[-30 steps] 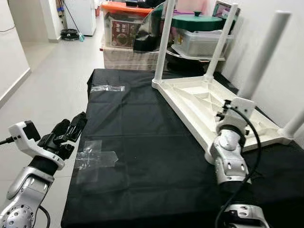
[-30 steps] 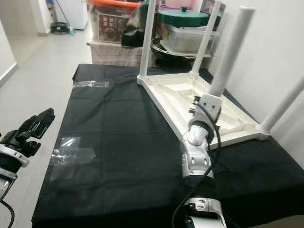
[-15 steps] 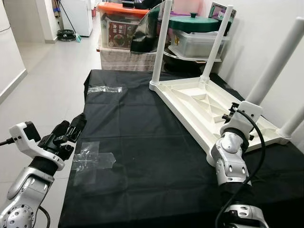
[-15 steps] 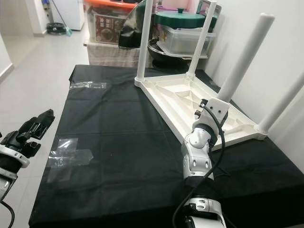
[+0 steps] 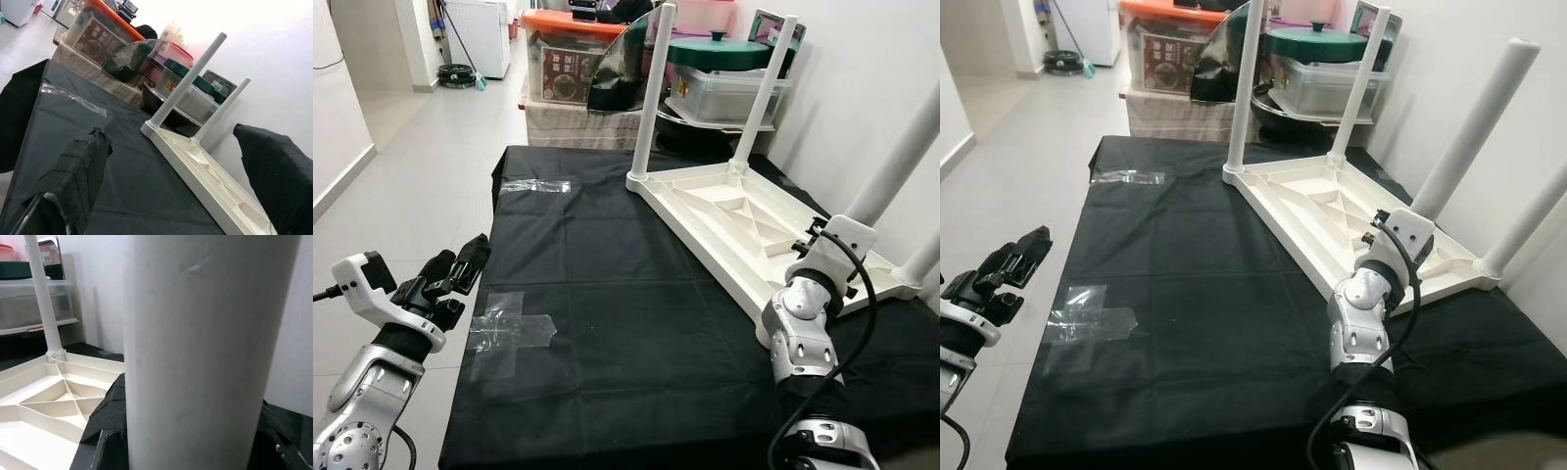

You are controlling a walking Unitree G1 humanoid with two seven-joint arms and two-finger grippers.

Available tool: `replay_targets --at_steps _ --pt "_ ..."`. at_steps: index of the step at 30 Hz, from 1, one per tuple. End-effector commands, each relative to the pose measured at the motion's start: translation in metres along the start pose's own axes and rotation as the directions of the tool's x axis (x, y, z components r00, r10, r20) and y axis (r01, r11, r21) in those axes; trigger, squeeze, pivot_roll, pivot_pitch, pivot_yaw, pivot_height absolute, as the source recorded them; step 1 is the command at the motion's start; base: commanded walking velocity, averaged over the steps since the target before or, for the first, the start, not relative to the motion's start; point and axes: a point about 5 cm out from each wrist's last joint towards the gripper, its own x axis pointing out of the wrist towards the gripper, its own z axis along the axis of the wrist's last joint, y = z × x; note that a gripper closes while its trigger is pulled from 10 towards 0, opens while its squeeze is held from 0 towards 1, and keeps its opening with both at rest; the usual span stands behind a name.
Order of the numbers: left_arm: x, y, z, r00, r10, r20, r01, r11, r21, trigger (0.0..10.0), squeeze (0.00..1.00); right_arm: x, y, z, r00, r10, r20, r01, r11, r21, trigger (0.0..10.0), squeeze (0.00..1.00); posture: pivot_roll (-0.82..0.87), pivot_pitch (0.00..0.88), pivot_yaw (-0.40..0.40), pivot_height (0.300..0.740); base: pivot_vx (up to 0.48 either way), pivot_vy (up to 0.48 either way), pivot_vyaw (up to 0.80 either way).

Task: Building children table

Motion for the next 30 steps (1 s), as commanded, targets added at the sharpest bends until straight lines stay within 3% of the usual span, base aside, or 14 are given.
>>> replay_targets --at_steps 1,2,3,15,30 --pt "0.002 0.002 -0.001 1.000 0.012 -0.003 -0.012 1.000 0.005 10.0 0.00 -0.006 -0.012 -0.032 0.991 -0.047 -0.123 0.040 0.997 -0.061 0.0 0.00 0.07 0.000 -0.067 0.740 0.000 0.000 0.00" --pt "0.002 0.002 -0.001 1.000 0.012 -0.003 -0.012 1.000 0.005 10.0 0.00 -0.006 -0.012 -0.032 0.991 -0.047 -0.123 0.040 0.997 -0.061 0.0 0.00 0.07 0.000 -0.067 0.740 0.000 0.000 0.00" --pt "0.001 0.002 -0.001 1.000 0.012 -0.005 -0.012 1.000 0.006 10.0 0.00 -0.007 -0.008 -0.033 0.991 -0.023 -0.135 0.014 0.998 -0.063 10.0 0.00 0.07 0.000 -0.065 0.740 0.000 0.000 0.00" --pt "0.002 0.002 -0.004 1.000 0.005 -0.016 -0.004 1.000 0.009 10.0 0.00 -0.015 0.007 -0.019 0.993 0.077 -0.086 -0.082 0.995 -0.049 10.0 0.00 0.06 0.000 -0.063 0.740 0.000 0.000 0.00" --pt "0.002 0.002 -0.007 1.000 0.002 -0.021 -0.002 1.000 0.005 10.0 0.00 -0.015 0.006 -0.015 0.991 0.097 -0.087 -0.103 0.993 -0.062 10.0 0.00 0.05 0.000 -0.069 0.740 0.000 0.000 0.00"
